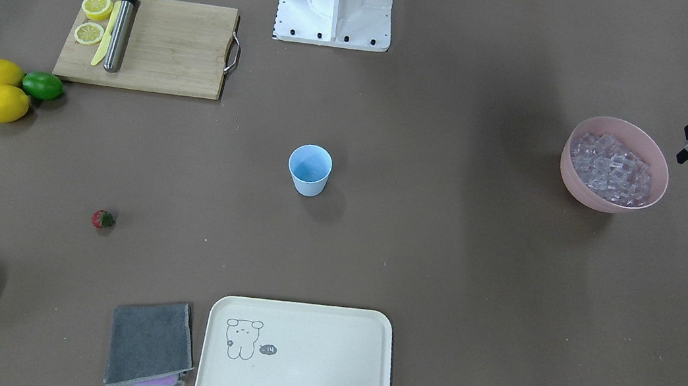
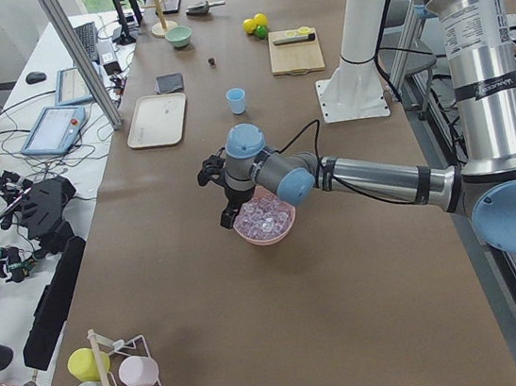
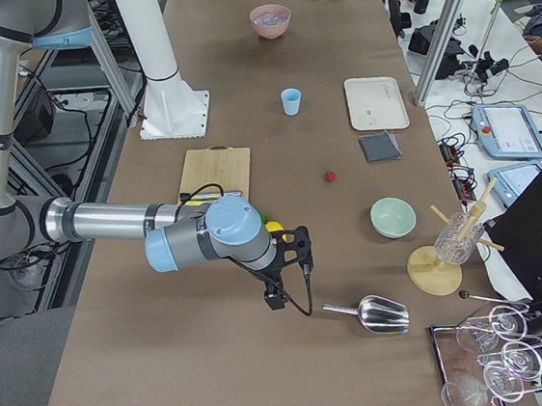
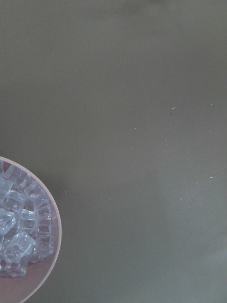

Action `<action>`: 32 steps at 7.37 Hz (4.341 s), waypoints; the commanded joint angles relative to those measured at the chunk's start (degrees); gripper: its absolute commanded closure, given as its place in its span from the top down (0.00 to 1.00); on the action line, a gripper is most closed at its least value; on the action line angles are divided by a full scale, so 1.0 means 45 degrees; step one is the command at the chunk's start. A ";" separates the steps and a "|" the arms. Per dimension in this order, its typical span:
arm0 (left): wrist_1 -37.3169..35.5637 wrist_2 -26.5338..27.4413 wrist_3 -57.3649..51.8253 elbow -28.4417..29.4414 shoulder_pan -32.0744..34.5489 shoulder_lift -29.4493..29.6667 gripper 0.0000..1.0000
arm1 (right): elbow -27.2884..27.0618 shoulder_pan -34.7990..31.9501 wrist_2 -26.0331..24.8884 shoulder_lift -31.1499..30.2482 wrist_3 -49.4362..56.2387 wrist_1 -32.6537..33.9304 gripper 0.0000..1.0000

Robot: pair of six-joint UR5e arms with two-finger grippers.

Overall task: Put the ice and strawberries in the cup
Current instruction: 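Lower the left gripper into the pink bowl and grasp an ice cube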

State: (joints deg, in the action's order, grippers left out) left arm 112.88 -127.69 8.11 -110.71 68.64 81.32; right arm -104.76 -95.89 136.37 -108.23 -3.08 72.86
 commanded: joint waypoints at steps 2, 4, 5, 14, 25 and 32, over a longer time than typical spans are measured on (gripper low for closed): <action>-0.0554 0.0698 -0.1040 -0.0241 -0.1694 0.0015 0.99 | 0.0000 0.0000 0.0007 -0.0089 0.0019 0.0000 1.00; 0.0203 0.0585 -0.0905 -0.0048 -0.2244 -0.0392 0.99 | 0.0000 0.0000 0.0027 -0.0089 0.0000 0.0000 1.00; 0.0576 0.0661 -0.0884 0.0012 -0.2246 -0.0704 0.99 | 0.0000 0.0000 0.0007 -0.0089 0.0000 0.0000 1.00; 0.3077 0.1425 0.1243 0.1125 -0.3457 -0.1176 0.99 | 0.0000 0.0020 0.0007 -0.0069 0.0000 0.0000 1.00; 0.3627 0.1501 0.2085 0.1243 -0.3965 -0.1313 0.89 | 0.0019 0.0020 -0.0012 -0.0011 0.0000 0.0000 1.00; 0.3705 0.1384 0.2065 0.1263 -0.3829 -0.1313 0.27 | 0.0019 0.0020 0.0007 0.0028 0.0000 0.0000 1.00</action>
State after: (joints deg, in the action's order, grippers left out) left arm 129.41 -121.32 17.54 -104.86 51.18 75.54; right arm -104.68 -95.84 136.37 -108.11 -3.08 72.86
